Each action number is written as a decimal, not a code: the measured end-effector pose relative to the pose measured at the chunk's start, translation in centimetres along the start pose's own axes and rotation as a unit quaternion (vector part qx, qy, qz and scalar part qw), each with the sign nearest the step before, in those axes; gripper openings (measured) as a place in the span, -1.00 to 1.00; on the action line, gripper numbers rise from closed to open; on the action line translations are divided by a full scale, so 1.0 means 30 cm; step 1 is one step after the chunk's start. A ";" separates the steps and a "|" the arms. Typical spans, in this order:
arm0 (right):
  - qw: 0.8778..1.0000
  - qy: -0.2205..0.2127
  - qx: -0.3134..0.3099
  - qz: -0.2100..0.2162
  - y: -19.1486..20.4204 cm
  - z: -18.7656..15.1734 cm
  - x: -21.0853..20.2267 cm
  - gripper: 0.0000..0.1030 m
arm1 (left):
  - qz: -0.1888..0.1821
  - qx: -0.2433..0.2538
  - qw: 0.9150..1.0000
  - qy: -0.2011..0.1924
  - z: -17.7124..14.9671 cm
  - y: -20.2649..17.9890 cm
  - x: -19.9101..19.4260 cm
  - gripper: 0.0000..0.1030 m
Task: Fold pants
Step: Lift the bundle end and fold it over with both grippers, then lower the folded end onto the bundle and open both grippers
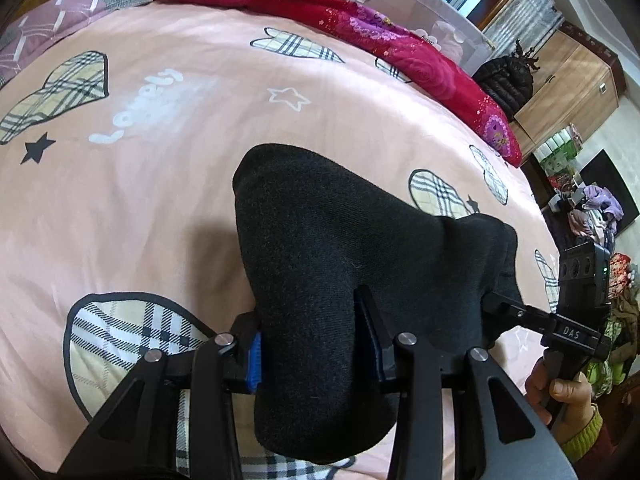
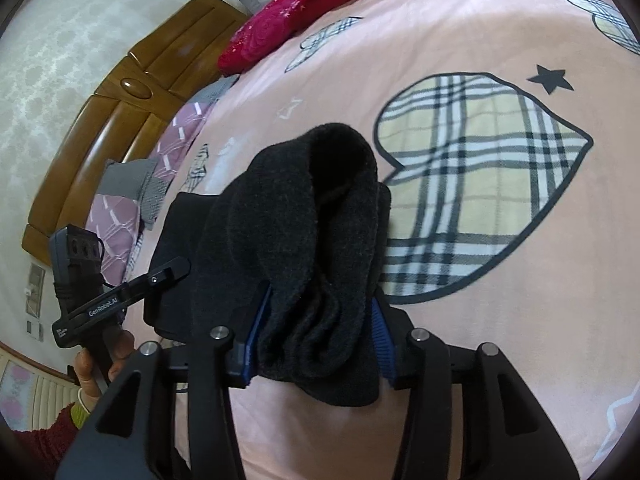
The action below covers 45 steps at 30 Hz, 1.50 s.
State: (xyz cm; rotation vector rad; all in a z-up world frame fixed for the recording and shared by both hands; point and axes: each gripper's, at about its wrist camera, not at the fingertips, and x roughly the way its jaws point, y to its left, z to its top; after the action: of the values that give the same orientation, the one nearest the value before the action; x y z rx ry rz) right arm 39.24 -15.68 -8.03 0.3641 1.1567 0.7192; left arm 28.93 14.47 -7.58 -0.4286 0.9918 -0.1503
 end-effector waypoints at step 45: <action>0.987 -0.054 -0.125 -0.080 0.148 -0.145 -0.093 0.65 | 0.167 0.081 0.978 -0.090 -0.241 -0.140 -0.170 0.50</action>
State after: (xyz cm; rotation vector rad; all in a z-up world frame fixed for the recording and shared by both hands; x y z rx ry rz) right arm 33.17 -14.77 -5.02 0.0967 0.9672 0.6853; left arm 20.40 10.23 -5.29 -0.1192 0.8527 0.1094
